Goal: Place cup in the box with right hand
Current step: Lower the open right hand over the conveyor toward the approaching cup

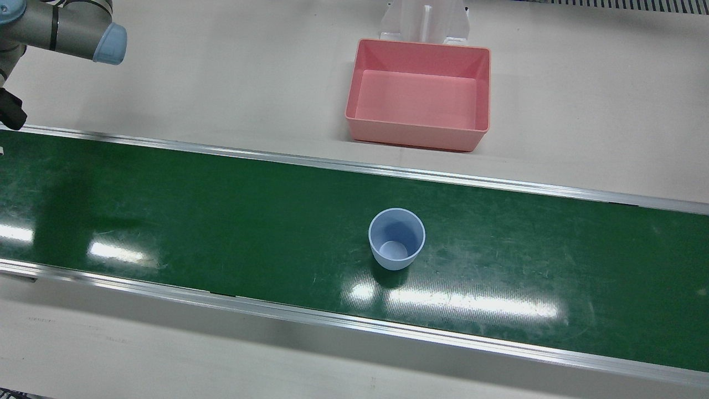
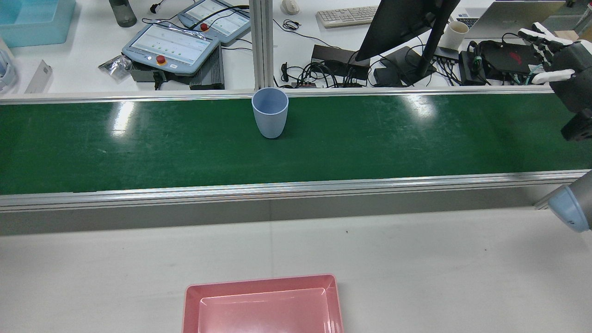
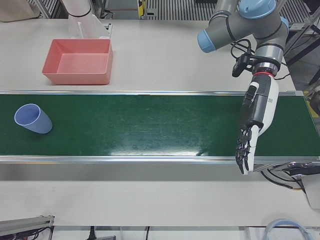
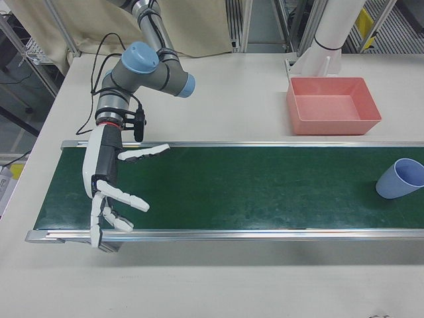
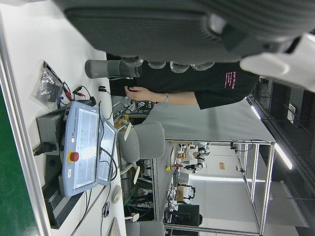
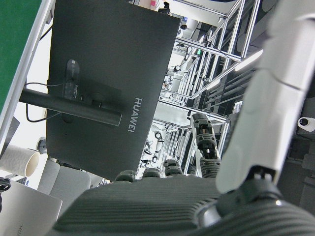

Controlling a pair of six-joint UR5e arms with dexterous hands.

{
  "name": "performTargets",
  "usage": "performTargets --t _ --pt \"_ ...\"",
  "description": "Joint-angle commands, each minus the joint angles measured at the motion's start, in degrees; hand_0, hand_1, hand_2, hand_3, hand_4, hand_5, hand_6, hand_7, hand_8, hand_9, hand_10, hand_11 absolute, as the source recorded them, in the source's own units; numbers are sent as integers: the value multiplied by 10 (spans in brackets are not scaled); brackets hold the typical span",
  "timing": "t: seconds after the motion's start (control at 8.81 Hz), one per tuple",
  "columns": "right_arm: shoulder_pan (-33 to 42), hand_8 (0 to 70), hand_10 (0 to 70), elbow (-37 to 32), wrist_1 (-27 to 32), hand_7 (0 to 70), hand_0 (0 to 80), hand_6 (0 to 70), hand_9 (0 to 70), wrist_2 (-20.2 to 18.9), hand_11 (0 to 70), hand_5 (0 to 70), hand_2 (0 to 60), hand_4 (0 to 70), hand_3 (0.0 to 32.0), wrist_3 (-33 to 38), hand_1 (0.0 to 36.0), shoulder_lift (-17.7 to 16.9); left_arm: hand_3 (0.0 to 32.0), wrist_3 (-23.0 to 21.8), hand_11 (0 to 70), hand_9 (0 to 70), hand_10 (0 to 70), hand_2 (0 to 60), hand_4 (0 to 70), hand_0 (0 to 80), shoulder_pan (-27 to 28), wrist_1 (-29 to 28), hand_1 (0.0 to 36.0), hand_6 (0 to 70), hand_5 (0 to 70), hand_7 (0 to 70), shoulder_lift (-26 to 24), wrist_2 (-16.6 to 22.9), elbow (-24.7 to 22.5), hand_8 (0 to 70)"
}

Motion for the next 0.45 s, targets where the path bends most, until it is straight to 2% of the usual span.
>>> performTargets --t 0.0,0.11,0.23,0.34 --pt "-2 0 0 3 -1 102 636 29 6 -1 0 46 0 79 0 0 83 4 0 0 0 0 0 0 0 0 0 0 0 0 0 0 0 0 0 0" --pt "-7 0 0 4 -1 106 659 31 7 -1 0 51 0 61 0 0 116 5 0 0 0 0 0 0 0 0 0 0 0 0 0 0 0 0 0 0" --pt "-14 0 0 6 -1 115 723 33 9 -1 0 53 0 96 0 0 97 5 0 0 0 0 0 0 0 0 0 0 0 0 0 0 0 0 0 0" --pt "-18 0 0 9 -1 124 697 36 10 -1 0 54 0 86 0 1 110 4 0 0 0 0 0 0 0 0 0 0 0 0 0 0 0 0 0 0"
